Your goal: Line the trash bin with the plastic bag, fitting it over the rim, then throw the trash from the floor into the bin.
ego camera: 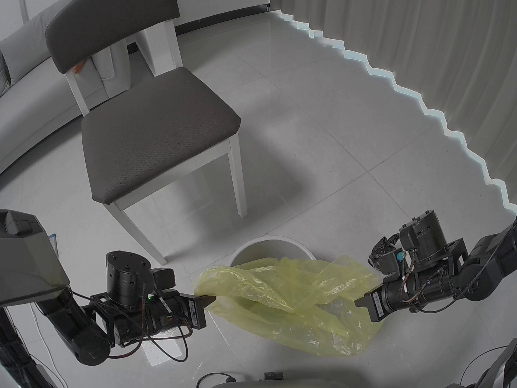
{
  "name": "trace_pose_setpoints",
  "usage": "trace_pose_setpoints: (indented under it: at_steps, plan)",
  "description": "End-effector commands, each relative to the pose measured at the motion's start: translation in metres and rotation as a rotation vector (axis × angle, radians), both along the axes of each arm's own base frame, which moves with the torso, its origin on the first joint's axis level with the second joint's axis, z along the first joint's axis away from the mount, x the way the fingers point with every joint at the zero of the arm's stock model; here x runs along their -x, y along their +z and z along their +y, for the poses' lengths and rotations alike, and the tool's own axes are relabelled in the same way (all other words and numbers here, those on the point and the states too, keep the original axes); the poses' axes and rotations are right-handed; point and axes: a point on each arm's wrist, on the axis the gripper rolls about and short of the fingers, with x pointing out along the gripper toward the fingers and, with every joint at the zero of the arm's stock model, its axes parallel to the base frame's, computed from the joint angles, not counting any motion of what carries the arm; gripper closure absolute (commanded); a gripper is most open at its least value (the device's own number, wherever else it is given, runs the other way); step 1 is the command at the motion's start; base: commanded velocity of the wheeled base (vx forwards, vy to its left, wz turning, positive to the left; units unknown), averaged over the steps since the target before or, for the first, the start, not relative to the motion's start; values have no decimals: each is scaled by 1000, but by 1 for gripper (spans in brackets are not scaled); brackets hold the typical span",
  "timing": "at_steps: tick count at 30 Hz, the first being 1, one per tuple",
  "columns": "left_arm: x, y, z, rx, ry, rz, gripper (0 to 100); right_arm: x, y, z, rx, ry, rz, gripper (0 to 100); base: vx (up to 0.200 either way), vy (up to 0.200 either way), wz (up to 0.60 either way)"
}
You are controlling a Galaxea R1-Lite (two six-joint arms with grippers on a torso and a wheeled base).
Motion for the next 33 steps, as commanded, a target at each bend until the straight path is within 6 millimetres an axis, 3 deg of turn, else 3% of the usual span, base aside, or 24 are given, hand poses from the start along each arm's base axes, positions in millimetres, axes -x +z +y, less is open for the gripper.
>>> trace_pose_setpoints:
  at_steps: [1, 10, 16, 20, 27, 33]
  plan:
    - [-5, -14, -1, -26, 6, 34, 100, -5, -14, 3, 21, 2, 38, 100, 0, 0, 0]
    - [-7, -31, -2, -60, 3, 92, 100, -23, -46, 22, 56, 27, 105, 100, 0, 0, 0]
    - [-11, -39, -1, -73, 8, 111, 100, -32, -51, 30, 58, 34, 106, 100, 0, 0, 0]
    - [-29, -44, -1, -67, 39, 99, 100, -46, -53, 30, 48, 13, 92, 100, 0, 0, 0]
    - [-81, -51, 6, -41, 126, 24, 100, -101, -42, 14, 1, -96, 7, 100, 0, 0, 0]
    - [-92, -58, 7, -40, 155, 9, 100, -109, -40, 8, -4, -121, -1, 100, 0, 0, 0]
